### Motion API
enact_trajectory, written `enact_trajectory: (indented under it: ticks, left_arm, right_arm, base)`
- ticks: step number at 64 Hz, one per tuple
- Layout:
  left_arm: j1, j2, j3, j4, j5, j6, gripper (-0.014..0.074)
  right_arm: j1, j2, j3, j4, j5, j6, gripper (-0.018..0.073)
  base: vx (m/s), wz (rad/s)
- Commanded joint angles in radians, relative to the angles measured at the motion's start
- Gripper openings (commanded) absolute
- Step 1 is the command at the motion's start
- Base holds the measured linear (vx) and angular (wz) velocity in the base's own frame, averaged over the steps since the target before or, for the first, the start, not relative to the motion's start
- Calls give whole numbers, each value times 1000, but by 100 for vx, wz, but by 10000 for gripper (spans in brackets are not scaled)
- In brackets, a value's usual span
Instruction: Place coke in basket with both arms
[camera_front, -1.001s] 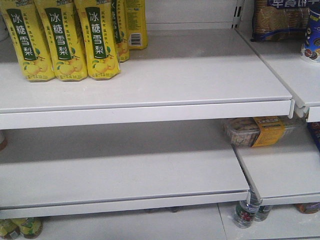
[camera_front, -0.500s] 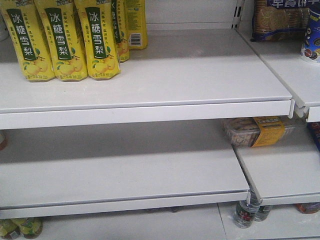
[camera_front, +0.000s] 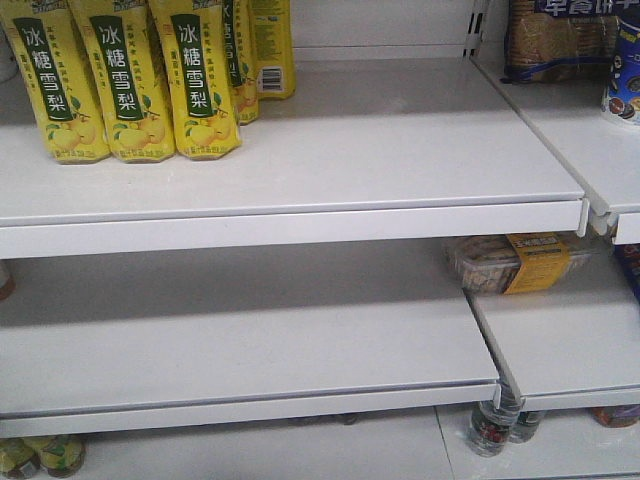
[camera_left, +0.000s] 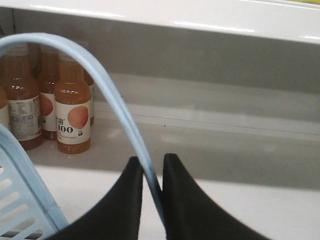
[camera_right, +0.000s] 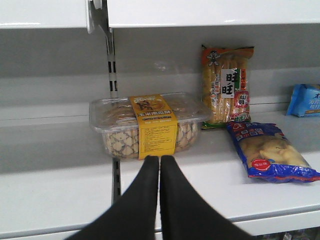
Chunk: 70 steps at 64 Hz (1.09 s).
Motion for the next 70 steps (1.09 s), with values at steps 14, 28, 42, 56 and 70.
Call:
enact_trajectory:
  ticks: [14,28,42,56,70]
  left_arm:
    - [8,-21,1,41,-156,37,-6]
    - [8,-21,1,41,-156,37,-6]
    - [8,-21,1,41,-156,37,-6]
    - [8,-21,1,41,-156,37,-6]
    - [8,-21,1,41,-156,37,-6]
  right_arm:
    - [-2,-18,15,1,-73,-6,-5]
    - [-2,-18,15,1,-71,-6,-5]
    - [-2,-18,15,1,-71,-6,-5]
    - [-2,-18,15,1,-71,-6,-5]
    - [-2,-18,15,1,-71,-6,-5]
  base:
    - [0,0]
    - [0,0]
    - [0,0]
    - [0,0]
    - [0,0]
